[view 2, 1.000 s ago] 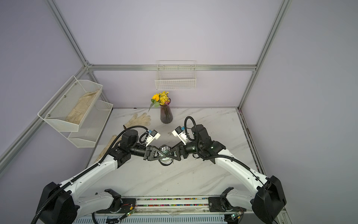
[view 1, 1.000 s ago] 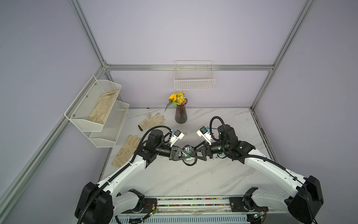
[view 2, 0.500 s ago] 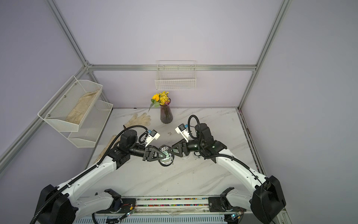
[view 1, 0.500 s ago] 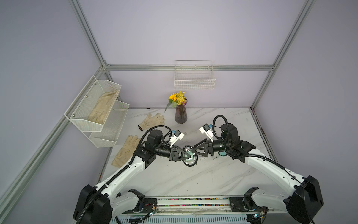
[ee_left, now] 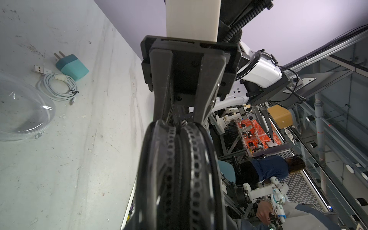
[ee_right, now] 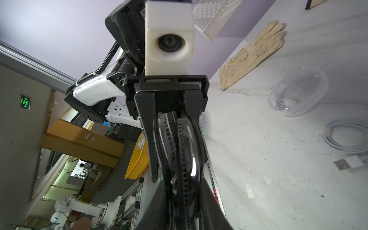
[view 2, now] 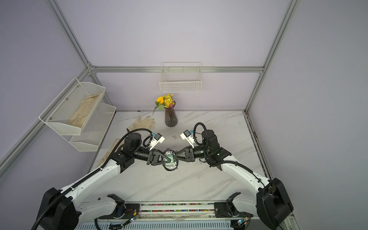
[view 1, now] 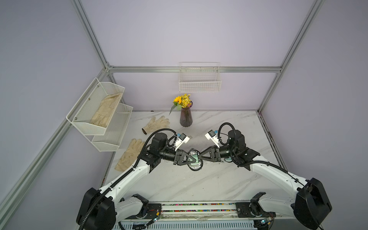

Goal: Pack away charging kits
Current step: Adjust the storage bag.

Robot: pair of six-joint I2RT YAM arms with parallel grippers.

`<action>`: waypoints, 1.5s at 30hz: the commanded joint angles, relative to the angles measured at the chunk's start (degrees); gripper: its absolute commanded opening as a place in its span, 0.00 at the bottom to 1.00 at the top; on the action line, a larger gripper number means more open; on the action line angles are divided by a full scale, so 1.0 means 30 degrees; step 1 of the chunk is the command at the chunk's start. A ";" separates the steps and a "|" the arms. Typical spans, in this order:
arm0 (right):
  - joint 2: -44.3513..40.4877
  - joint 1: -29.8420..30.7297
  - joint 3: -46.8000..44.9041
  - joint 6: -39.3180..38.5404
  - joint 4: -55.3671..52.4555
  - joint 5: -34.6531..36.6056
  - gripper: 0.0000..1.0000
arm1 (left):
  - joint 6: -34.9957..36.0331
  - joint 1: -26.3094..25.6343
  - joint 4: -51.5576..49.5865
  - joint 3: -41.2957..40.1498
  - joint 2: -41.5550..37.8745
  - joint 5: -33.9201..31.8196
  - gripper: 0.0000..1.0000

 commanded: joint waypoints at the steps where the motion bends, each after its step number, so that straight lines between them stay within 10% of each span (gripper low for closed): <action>1: 0.0199 0.0425 -0.0257 0.0939 0.1898 -0.0700 0.00 | 0.0829 -0.0212 0.1252 0.2228 0.0387 0.0287 0.05; 5: -0.0029 0.0425 -0.0571 0.1432 0.2333 -0.0332 0.00 | 0.0831 -0.0172 0.1264 0.2189 0.0543 0.0186 0.12; 10: -0.0591 0.0411 -0.1834 0.4728 0.6472 0.1273 0.00 | -0.0818 -0.0151 0.2569 0.1257 0.0069 -0.1347 0.67; 14: -0.0830 0.0468 -0.3395 0.9080 1.2383 0.3711 0.00 | -0.6868 -0.0310 1.0215 -0.1704 -0.0277 -0.4289 0.86; 29: -0.1883 0.0864 -0.4390 1.0203 1.3617 0.8287 0.00 | -1.1767 -0.2979 1.8496 -0.4705 0.0701 -1.2111 0.76; 43: -0.1676 0.0948 -0.3669 0.9759 1.2175 0.8067 0.00 | -1.1898 -0.2988 1.7547 -0.4607 0.0074 -1.3260 0.28; 45: -0.2316 0.0959 -0.3056 0.8536 1.0026 0.8026 0.17 | -1.2245 -0.2902 1.7235 -0.4851 -0.0277 -1.3702 0.23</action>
